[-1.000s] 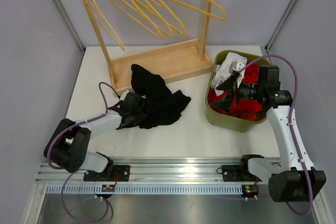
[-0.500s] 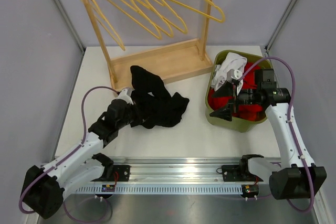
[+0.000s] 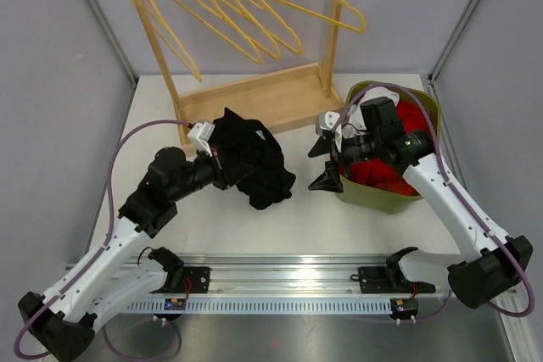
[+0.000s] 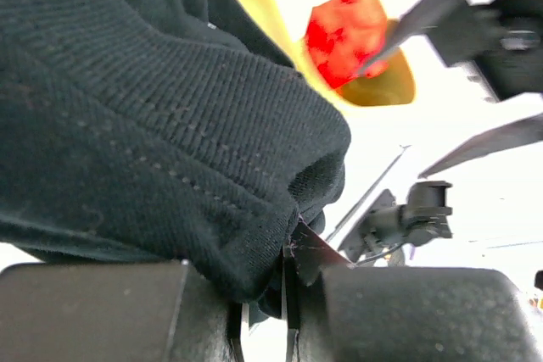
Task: Remove the t-shirt from the hanger
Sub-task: Place the tshirt into the basket
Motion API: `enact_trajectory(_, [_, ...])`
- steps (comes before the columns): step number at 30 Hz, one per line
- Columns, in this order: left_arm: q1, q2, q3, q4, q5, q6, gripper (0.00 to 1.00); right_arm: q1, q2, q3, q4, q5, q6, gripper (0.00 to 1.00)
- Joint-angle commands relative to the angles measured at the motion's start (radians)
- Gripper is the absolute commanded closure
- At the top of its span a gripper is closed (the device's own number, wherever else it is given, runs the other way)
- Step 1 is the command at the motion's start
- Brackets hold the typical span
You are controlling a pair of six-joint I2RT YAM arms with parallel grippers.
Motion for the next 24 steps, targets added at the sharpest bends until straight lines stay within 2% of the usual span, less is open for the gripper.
enact_trajectory(1, [-0.016,-0.01,0.121,0.067,0.093,0.046,1.0,0.046,0.023,0.08,0.14,0.041,0.162,0.01])
enact_trajectory(7, [-0.032,0.019,0.198,0.151,0.181,0.01,1.0,0.135,0.071,0.109,0.275,0.067,0.233,0.01])
enact_trajectory(12, [-0.045,0.057,0.261,0.241,0.236,-0.018,1.0,0.161,0.123,0.114,0.393,-0.1,0.265,0.01])
enact_trajectory(15, [-0.061,0.083,0.295,0.321,0.264,-0.055,1.0,0.172,0.149,0.089,0.553,-0.207,0.369,0.01])
enact_trajectory(16, [-0.064,0.091,0.299,0.367,0.267,-0.062,1.0,0.175,0.158,0.085,0.65,-0.226,0.456,0.01])
enact_trajectory(19, [-0.079,0.11,0.31,0.425,0.265,-0.084,1.0,0.201,0.19,0.081,0.757,-0.281,0.587,0.01])
enact_trajectory(22, [-0.085,0.127,0.315,0.453,0.252,-0.075,1.0,0.247,0.209,0.086,0.777,-0.298,0.624,0.09])
enact_trajectory(23, [-0.085,0.127,0.312,0.456,0.247,-0.073,1.0,0.255,0.21,0.083,0.782,-0.293,0.635,0.16])
enact_trajectory(24, [-0.085,0.127,0.303,0.461,0.241,-0.072,1.0,0.256,0.21,0.08,0.783,-0.298,0.65,0.31])
